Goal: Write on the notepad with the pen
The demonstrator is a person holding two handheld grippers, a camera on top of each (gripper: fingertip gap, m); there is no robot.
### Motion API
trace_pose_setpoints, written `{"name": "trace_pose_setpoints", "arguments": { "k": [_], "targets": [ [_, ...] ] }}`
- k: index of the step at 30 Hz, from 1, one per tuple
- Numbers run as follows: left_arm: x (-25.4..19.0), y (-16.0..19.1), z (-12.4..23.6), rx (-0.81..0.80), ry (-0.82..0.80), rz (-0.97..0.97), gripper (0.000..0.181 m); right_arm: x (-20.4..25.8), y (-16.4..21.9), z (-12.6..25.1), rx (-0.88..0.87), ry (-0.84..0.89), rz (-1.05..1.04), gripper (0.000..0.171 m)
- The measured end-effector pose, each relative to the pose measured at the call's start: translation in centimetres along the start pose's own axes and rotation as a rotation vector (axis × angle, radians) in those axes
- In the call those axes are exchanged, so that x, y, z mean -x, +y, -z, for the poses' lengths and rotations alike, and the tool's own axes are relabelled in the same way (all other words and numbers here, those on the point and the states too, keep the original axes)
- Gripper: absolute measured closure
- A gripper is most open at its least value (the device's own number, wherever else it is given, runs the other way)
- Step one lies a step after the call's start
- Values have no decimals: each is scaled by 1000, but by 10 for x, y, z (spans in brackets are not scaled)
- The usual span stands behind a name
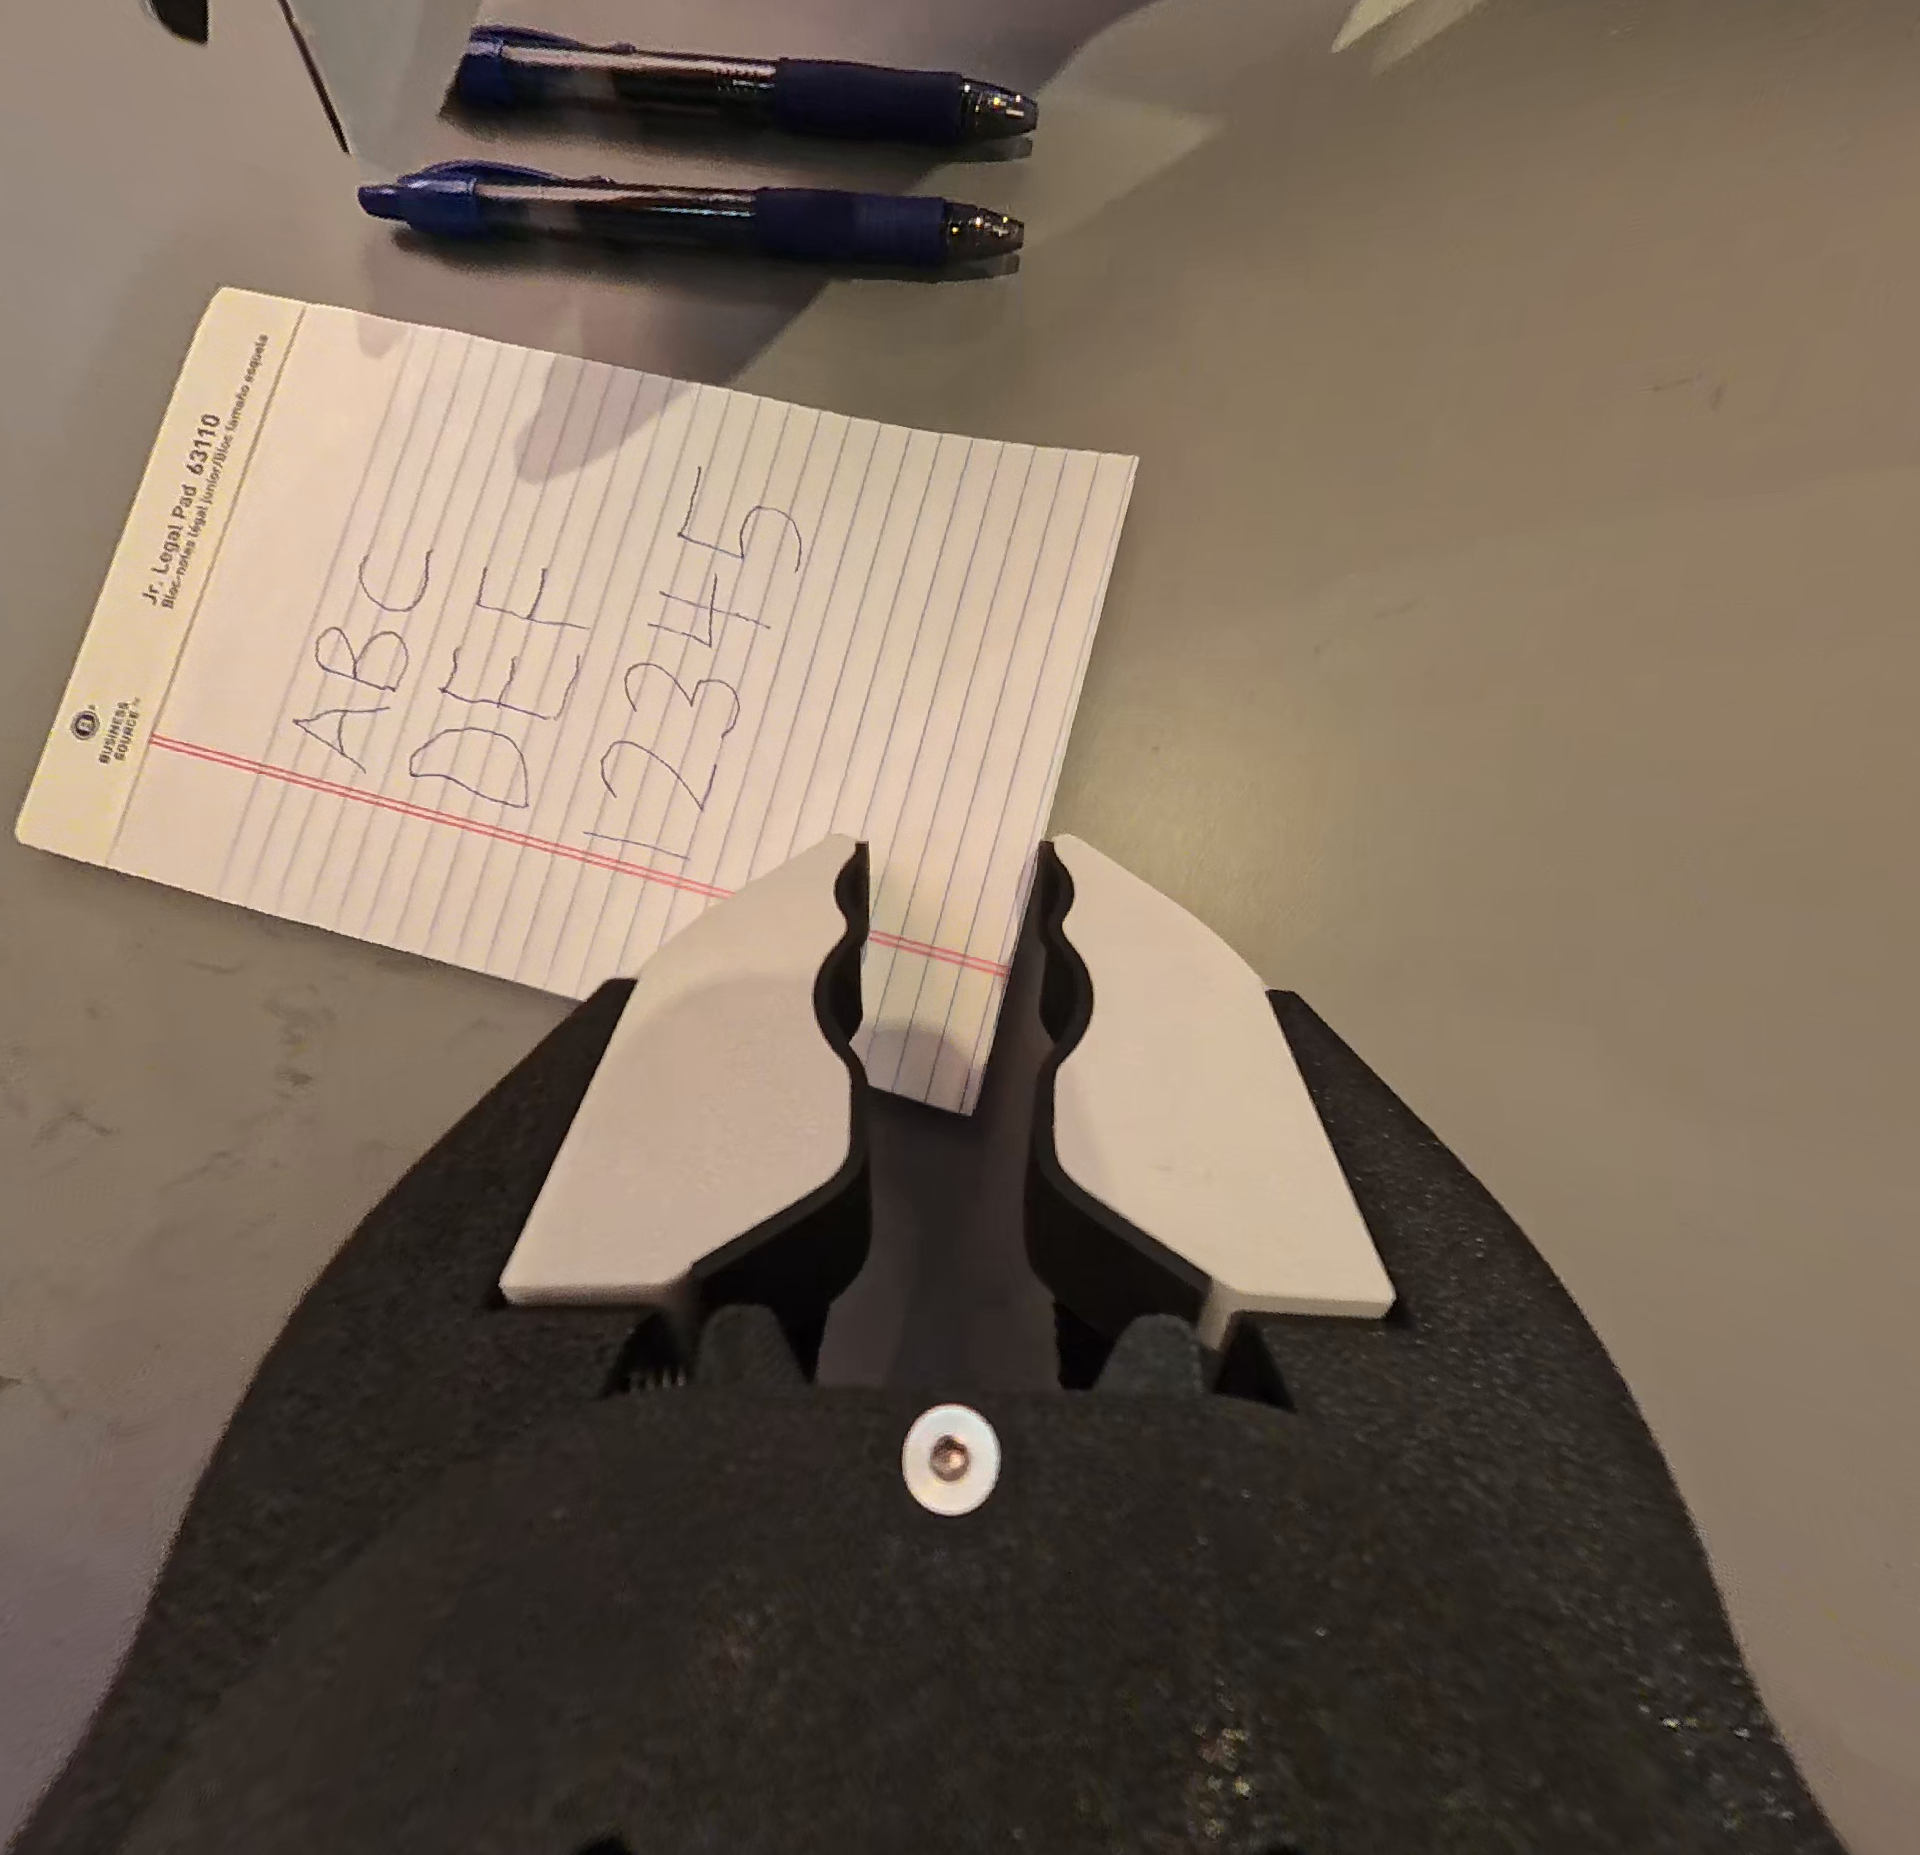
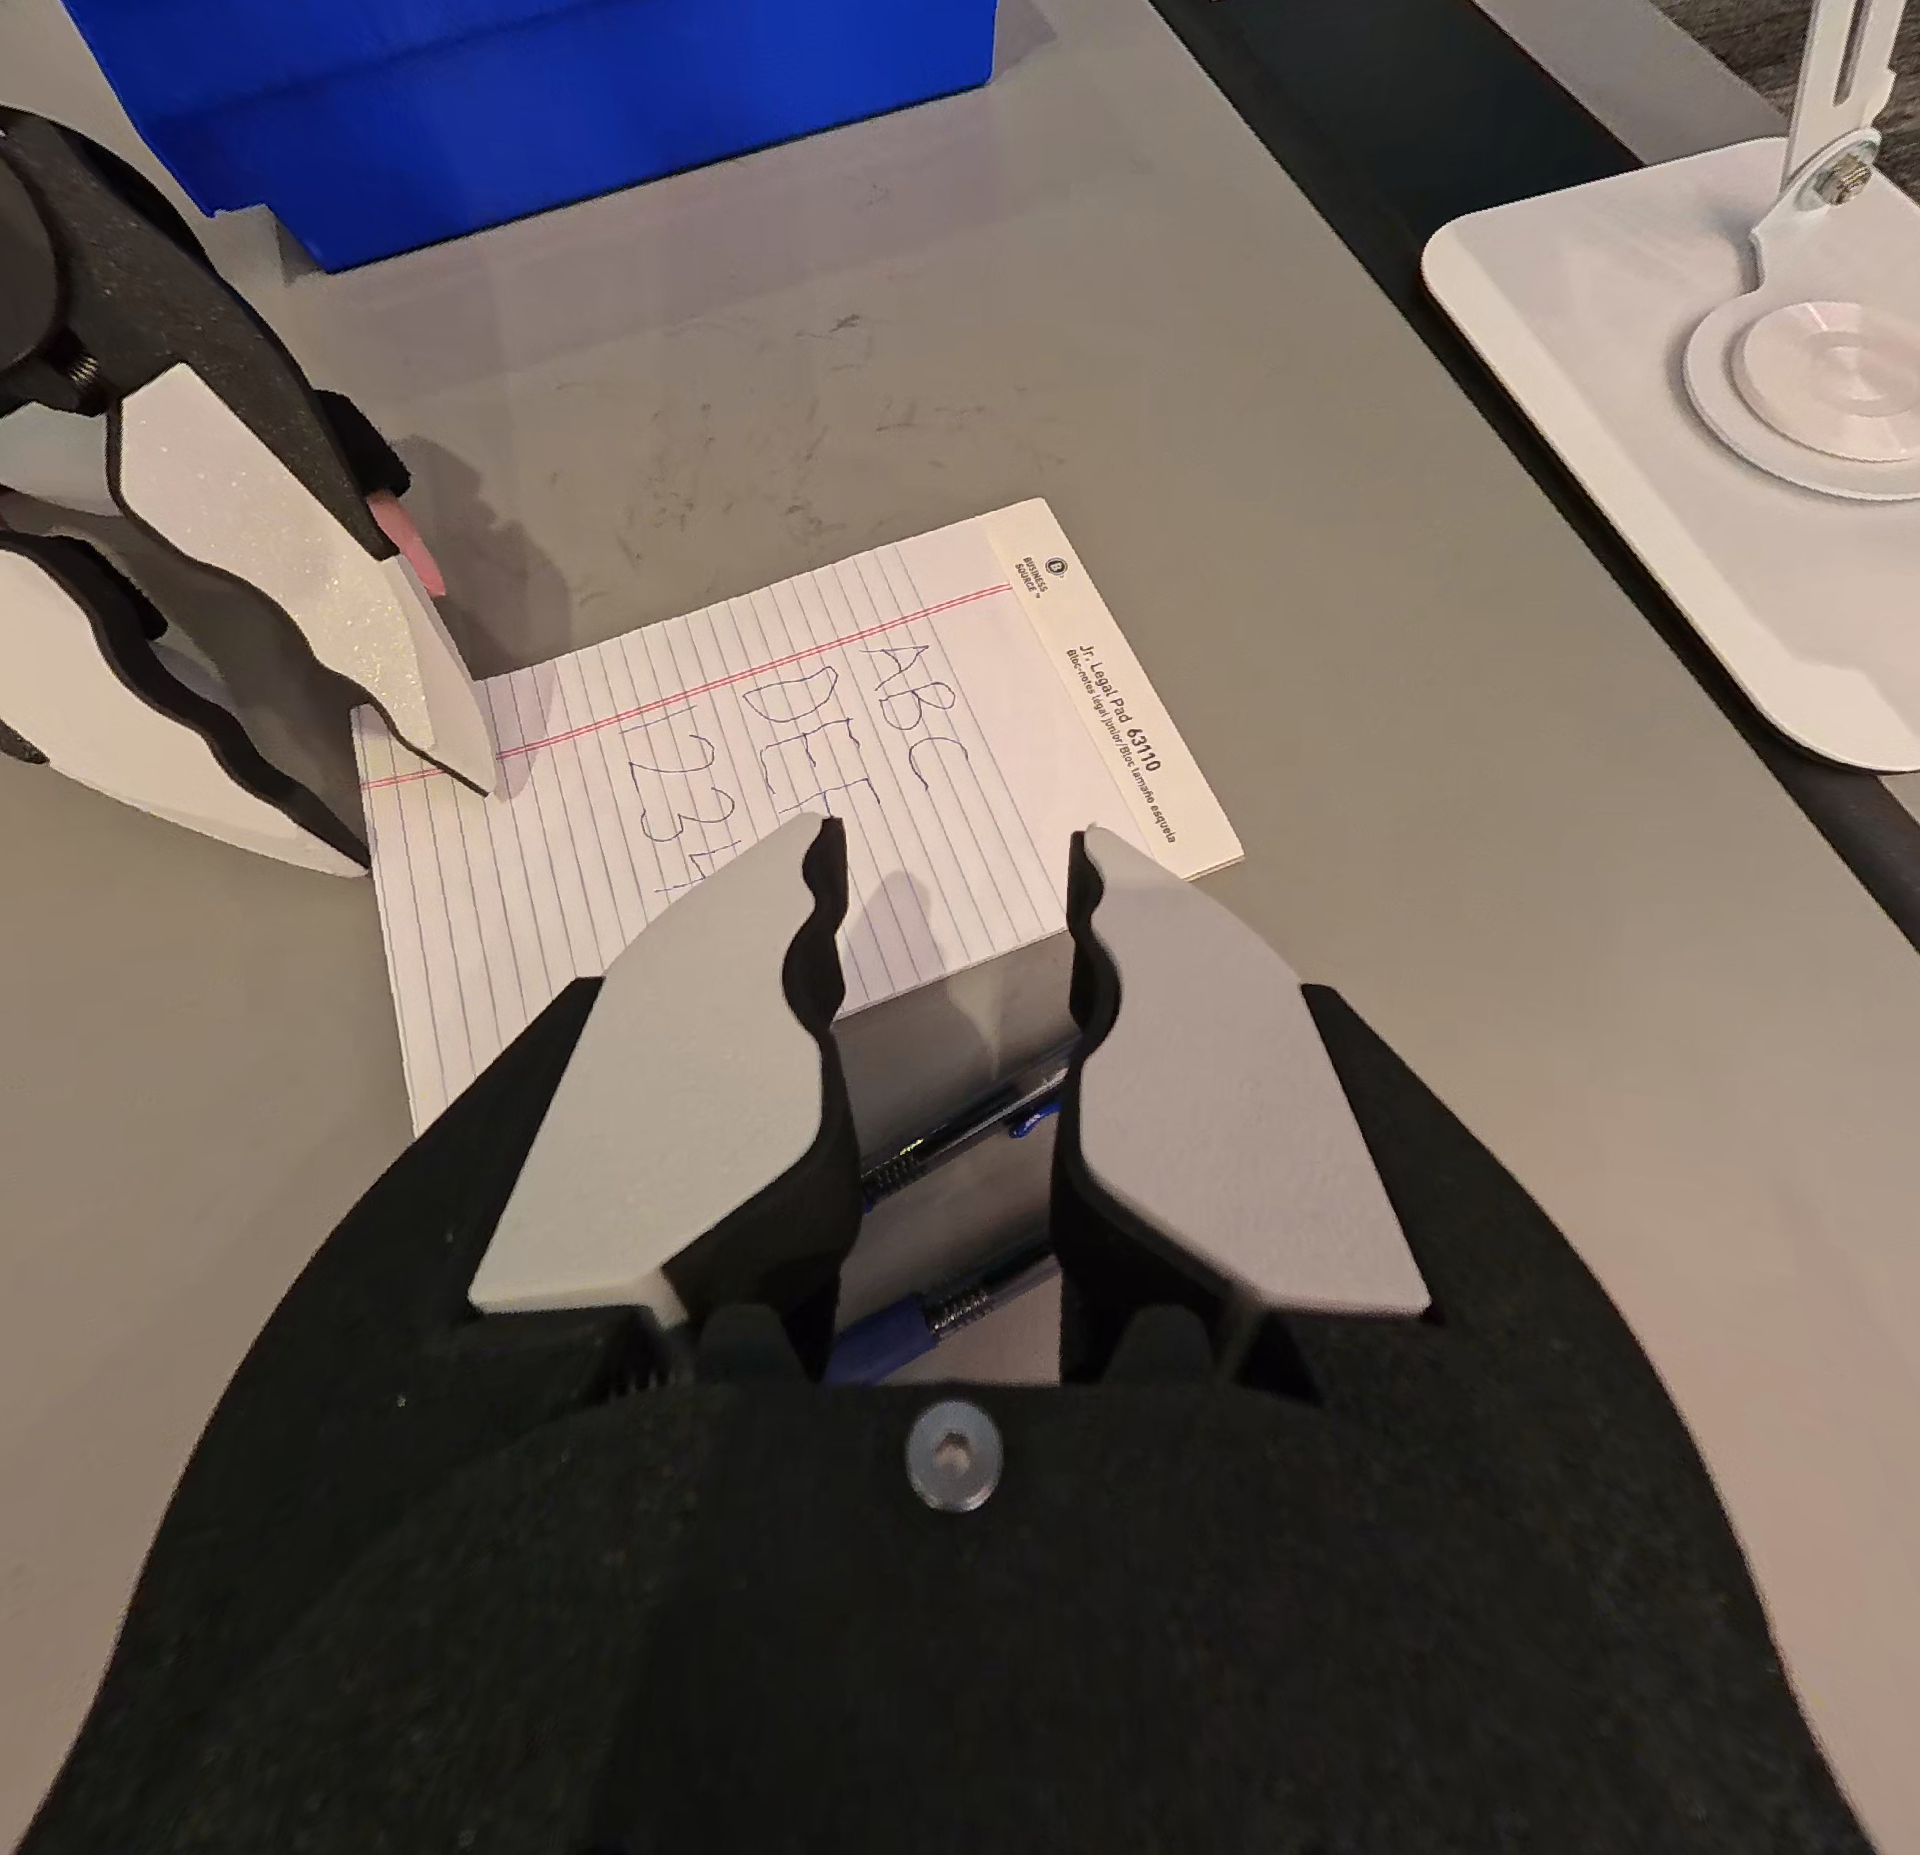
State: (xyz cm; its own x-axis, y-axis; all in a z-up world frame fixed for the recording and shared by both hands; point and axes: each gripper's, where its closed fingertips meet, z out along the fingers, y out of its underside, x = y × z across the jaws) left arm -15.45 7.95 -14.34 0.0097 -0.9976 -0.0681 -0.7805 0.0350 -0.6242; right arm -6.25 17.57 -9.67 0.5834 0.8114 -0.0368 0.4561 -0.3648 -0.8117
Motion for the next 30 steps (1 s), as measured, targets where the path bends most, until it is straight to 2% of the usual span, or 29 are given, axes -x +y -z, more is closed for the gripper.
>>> {"name": "trace_pose_setpoints", "arguments": {
  "k": [15,22,30],
  "targets": [
    [6,0,7,-47,46,40,156,3,3,-1,15,-23,6,132],
    [0,13,15,-2,23,-97,148,0,3,0,8,-23,-6,132],
    [6,21,12,45,21,-132,153,2,6,-2,23,-26,-1,132]
  ]
}}
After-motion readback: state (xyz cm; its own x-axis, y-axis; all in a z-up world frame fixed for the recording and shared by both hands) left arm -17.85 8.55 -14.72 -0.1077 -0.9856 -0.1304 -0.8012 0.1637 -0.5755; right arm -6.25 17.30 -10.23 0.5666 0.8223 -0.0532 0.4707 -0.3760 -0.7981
